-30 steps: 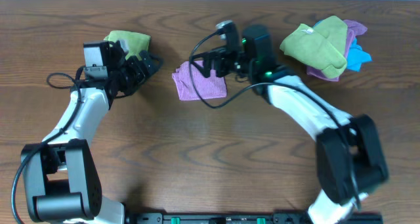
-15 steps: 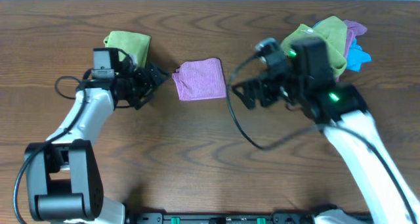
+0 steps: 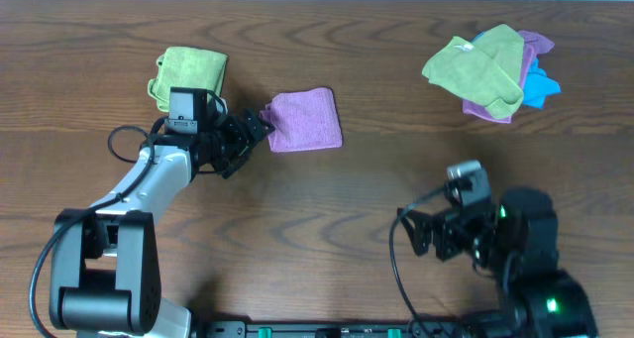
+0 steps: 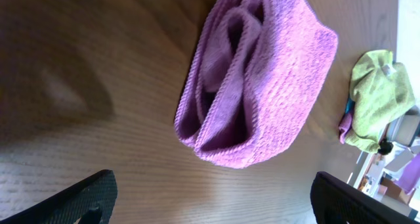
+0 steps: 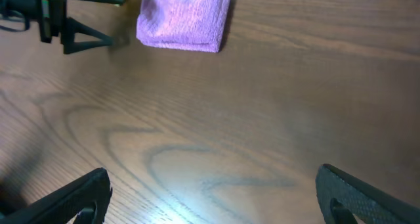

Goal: Fold the cloth
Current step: 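Open the right gripper and retract the right arm to rest, then carry the folded pink cloth with the left gripper toward the green cloth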

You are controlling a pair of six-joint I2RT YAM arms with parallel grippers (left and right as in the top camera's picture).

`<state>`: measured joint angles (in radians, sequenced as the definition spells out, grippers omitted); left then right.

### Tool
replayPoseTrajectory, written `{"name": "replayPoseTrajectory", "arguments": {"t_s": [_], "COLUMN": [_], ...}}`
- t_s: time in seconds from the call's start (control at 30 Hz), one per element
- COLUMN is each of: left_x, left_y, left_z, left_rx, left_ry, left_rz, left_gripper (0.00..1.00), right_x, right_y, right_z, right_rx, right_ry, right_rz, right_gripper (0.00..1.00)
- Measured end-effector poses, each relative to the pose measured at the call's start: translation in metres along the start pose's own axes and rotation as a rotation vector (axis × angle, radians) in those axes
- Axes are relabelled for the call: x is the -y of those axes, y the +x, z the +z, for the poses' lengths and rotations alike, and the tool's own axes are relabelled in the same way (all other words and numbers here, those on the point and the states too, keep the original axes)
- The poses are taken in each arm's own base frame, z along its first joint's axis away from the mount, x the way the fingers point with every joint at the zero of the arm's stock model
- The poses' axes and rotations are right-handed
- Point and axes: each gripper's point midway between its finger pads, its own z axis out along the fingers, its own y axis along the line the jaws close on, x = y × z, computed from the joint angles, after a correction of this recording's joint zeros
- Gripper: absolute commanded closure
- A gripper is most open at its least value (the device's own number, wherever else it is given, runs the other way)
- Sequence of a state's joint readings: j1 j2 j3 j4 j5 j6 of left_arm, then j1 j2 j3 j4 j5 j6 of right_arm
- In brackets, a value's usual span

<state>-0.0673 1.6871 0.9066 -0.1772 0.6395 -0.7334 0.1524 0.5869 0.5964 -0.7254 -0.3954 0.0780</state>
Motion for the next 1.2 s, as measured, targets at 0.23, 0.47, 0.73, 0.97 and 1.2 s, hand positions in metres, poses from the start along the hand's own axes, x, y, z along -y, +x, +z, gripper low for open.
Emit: {"name": "replayPoseTrajectory", "arguments": {"t_s": [0.23, 0.47, 0.73, 0.97, 1.2], "left_x": [0.002, -0.002, 0.009, 0.016, 0.009], "left_y": [-0.005, -0.005, 0.007, 0.011, 0.008], "left_z": [0.004, 0.011, 0.022, 0.030, 0.051], "left_rx": [0.013, 0.006, -0.001, 0.021, 0.009], "left_ry": [0.013, 0.010, 0.001, -0.013, 0.001], "left_rz": [-0.003, -0.016, 0.039, 0.074, 0.035], "left_gripper": [0.05, 0.05, 0.05, 0.04, 0.04], "right_x": [-0.005, -0.005, -0.005, -0.005, -0.005], "right_y": [-0.002, 0.000, 0.003, 0.003, 0.003], "right_z": [-0.013, -0.013, -0.013, -0.013, -0.013], "right_rx": [0.087, 0.077, 0.066, 0.066, 0.066], "right_ry": [-0.008, -0.007, -0.005, -0.005, -0.005], "right_rz": [0.040, 0.061, 0.070, 0.070, 0.070], "right_gripper": [0.01, 0.01, 0.01, 0.01, 0.01]}}
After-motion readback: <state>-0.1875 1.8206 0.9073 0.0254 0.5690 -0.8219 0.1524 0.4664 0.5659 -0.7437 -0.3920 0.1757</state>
